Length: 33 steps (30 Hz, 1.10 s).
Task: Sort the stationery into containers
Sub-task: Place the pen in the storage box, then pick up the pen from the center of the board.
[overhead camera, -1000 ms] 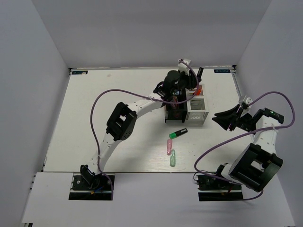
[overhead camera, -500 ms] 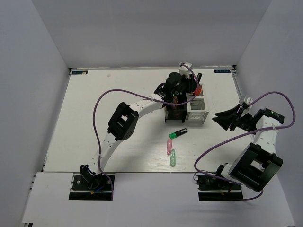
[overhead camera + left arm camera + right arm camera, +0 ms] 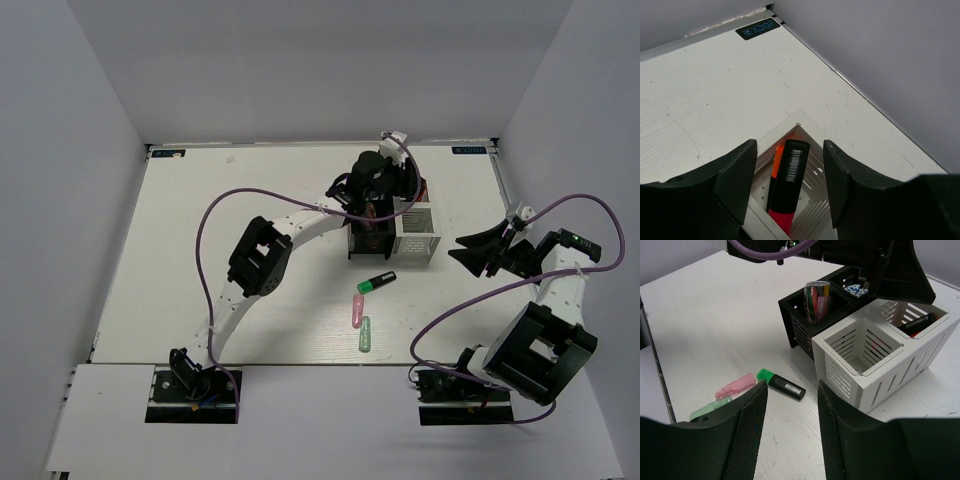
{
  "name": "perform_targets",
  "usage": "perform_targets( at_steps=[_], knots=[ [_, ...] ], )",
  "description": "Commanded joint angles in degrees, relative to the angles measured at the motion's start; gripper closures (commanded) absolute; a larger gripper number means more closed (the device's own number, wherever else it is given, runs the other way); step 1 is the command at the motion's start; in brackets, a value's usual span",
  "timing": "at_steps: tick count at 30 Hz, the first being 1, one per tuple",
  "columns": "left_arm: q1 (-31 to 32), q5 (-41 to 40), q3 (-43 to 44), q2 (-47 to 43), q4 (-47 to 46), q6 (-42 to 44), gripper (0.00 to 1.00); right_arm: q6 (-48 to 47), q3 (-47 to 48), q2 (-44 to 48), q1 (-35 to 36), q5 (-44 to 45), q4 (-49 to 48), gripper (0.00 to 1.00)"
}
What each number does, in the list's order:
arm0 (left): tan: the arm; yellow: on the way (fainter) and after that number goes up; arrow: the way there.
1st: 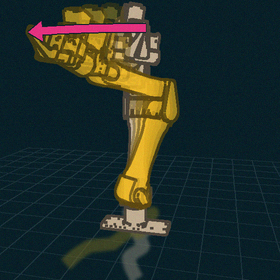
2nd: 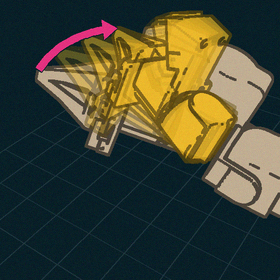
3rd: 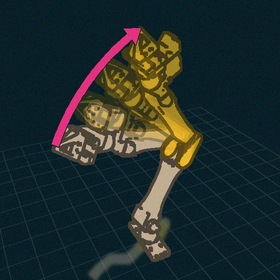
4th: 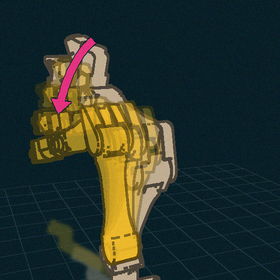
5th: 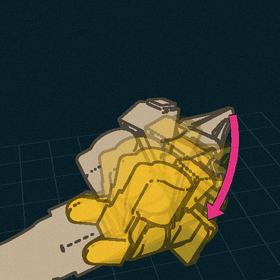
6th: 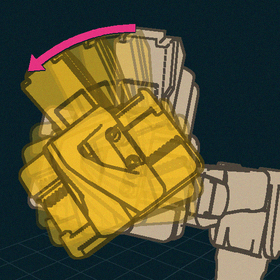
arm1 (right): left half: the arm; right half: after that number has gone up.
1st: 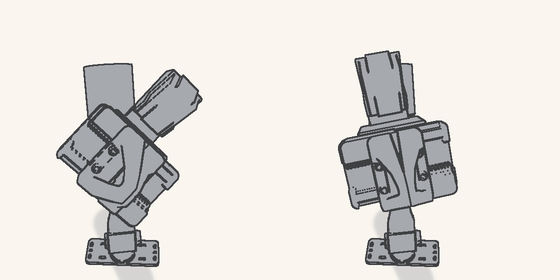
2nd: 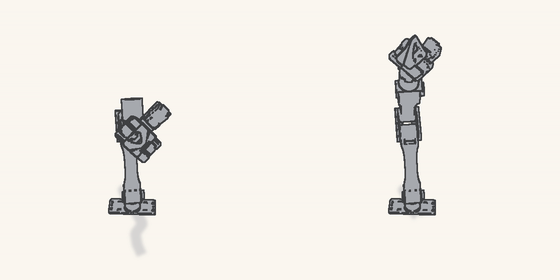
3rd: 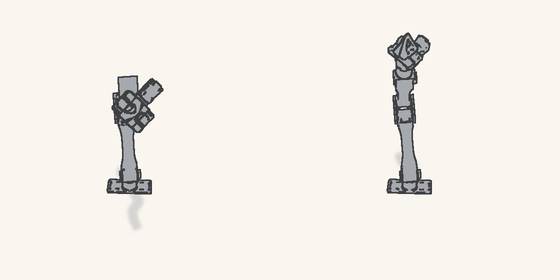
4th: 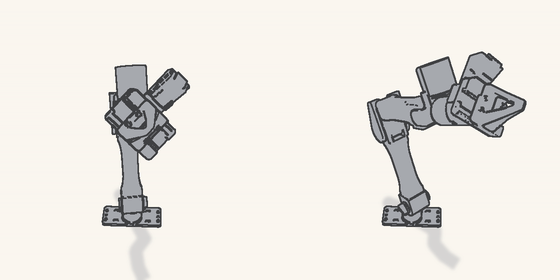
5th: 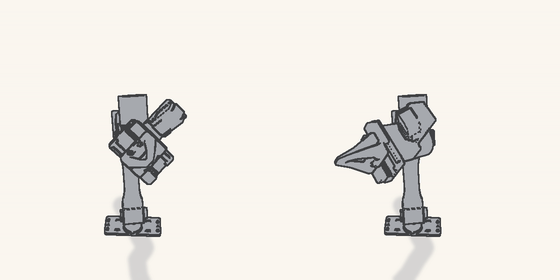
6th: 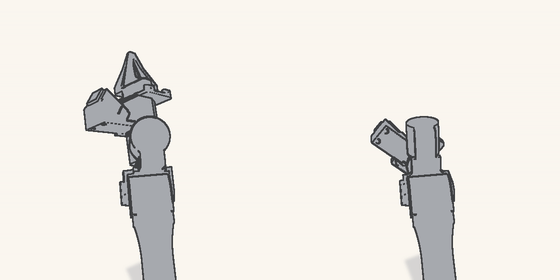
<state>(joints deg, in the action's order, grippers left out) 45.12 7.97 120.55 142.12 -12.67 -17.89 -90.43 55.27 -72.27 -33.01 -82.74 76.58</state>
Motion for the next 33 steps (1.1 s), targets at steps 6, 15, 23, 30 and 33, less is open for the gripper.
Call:
perform_targets(
  at_steps=[6,15,23,30,33],
  knots=[
    [0.05,0.29,3.81,-3.42,1.15,0.57,0.55,1.13,2.29,-0.41,-0.38,-1.20,17.99,0.93],
    [1.55,-0.40,-3.20,-23.59,18.75,4.70,0.67,17.76,24.51,-8.76,4.35,4.67,15.99,0.69],
    [1.37,-13.67,-16.56,-45.85,57.44,6.55,0.26,69.15,37.18,-7.01,21.39,36.72,-28.04,0.51],
    [-5.83,-14.39,-51.00,-75.01,62.15,1.11,0.00,63.81,35.90,-3.25,31.96,37.78,-29.63,0.10],
    [-10.21,-12.81,-62.87,-86.10,61.62,-0.04,0.00,49.26,24.65,1.14,32.84,16.69,-26.49,0.25]
  ],
)
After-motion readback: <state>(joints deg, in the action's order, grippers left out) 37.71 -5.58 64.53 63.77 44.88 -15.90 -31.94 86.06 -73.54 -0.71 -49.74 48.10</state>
